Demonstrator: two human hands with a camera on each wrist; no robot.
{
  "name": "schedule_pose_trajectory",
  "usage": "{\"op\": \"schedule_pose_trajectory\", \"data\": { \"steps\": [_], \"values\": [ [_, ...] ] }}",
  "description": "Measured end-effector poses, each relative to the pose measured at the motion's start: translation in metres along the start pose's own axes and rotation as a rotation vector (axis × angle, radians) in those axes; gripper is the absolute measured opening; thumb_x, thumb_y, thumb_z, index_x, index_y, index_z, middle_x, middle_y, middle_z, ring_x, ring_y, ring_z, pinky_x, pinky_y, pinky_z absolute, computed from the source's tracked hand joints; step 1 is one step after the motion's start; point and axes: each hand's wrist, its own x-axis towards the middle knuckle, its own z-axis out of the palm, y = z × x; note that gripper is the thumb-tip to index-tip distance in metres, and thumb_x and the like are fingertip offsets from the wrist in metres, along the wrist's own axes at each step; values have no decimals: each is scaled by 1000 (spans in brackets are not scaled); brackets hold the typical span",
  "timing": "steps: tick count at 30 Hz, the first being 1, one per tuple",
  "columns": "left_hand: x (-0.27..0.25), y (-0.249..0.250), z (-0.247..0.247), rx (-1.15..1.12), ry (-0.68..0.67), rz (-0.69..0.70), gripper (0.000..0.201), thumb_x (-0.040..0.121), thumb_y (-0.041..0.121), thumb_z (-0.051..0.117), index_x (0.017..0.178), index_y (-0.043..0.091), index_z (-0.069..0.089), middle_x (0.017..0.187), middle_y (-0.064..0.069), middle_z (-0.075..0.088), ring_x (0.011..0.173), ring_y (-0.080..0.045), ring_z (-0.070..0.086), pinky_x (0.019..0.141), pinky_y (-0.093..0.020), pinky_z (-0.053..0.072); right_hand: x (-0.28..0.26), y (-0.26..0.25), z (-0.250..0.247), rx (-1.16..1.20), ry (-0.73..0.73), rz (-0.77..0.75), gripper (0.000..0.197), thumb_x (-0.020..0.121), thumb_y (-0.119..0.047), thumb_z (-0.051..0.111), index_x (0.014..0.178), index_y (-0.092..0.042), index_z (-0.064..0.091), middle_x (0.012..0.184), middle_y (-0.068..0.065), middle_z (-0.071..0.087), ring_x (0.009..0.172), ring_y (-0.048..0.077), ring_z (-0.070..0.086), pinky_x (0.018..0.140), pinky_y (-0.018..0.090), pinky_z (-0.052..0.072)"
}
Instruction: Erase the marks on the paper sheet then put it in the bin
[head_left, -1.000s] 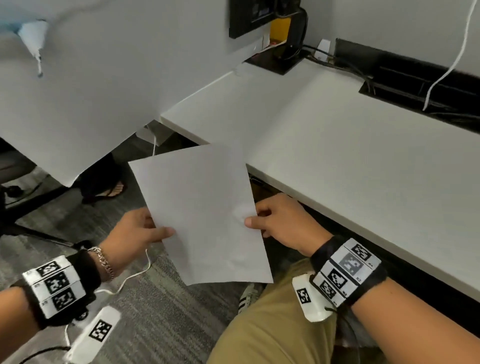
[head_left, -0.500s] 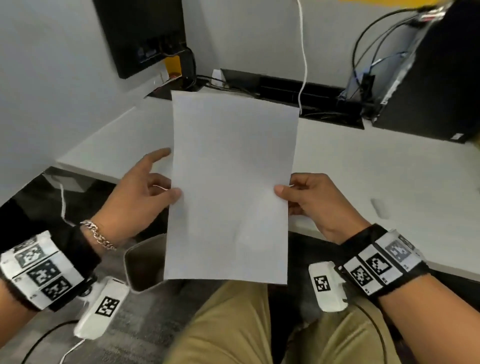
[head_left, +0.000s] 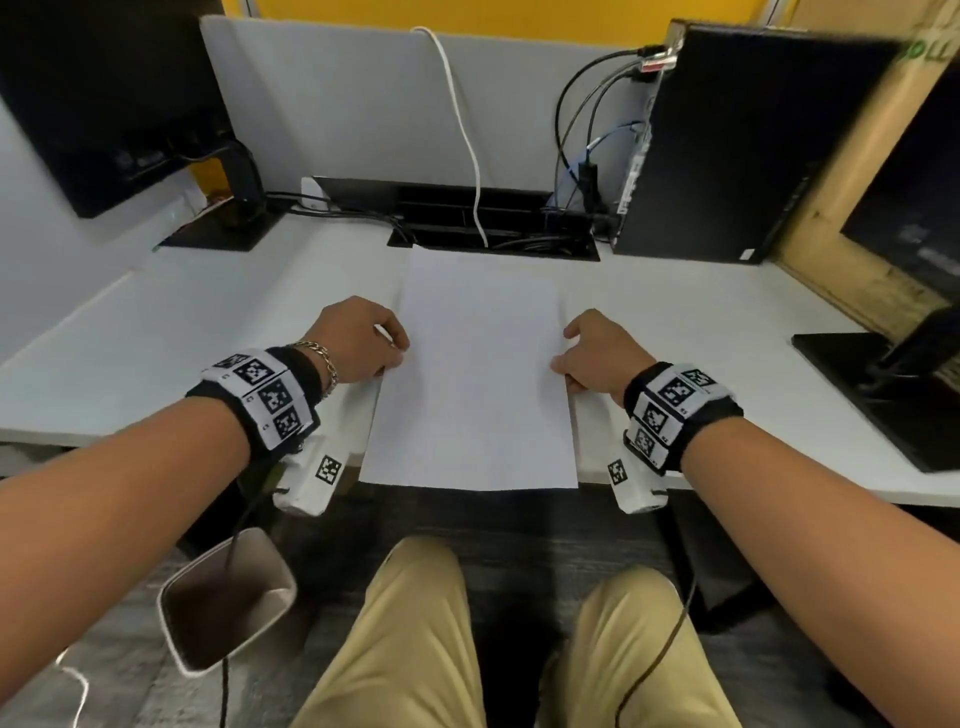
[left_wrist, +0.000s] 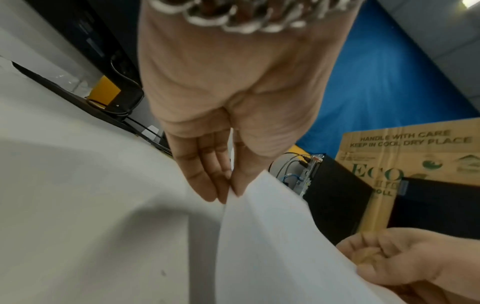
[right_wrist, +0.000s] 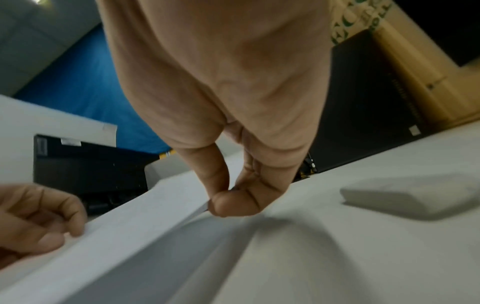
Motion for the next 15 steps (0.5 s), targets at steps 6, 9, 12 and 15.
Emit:
{"op": "schedule_pose_trajectory", "data": {
  "steps": [6, 9, 12, 15],
  "values": [
    [18, -3, 13, 119, -9, -28, 15, 82, 14, 81, 79, 28, 79, 77, 5, 75, 78, -15, 72, 73, -26, 52, 10, -11, 1, -333, 7, -111, 18, 90, -4, 63, 106, 0, 71, 109, 14, 72, 102, 33, 70, 93, 42, 57],
    [24, -4, 15, 136, 10, -16, 11, 81, 18, 84, 81, 29, 80, 84, 9, 74, 87, -15, 69, 81, -29, 55, 15, -12, 0, -384, 2, -105, 16, 90, -5, 63, 99, -1, 75, 98, 12, 77, 93, 31, 73, 91, 39, 59],
    [28, -5, 17, 154, 35, -13, 10, 77, 22, 85, 80, 29, 79, 86, 10, 74, 88, -15, 69, 81, -30, 57, 17, -13, -3, -427, -7, -100, 16, 89, -7, 64, 97, -3, 77, 92, 10, 78, 93, 29, 74, 90, 38, 59],
    [32, -8, 21, 175, 40, -1, 7, 79, 27, 86, 79, 30, 79, 88, 10, 73, 89, -15, 68, 79, -29, 55, 18, -11, -6, -403, 10, -83, 18, 91, -19, 66, 93, -4, 76, 82, 10, 77, 88, 27, 74, 85, 37, 60]
  ]
}}
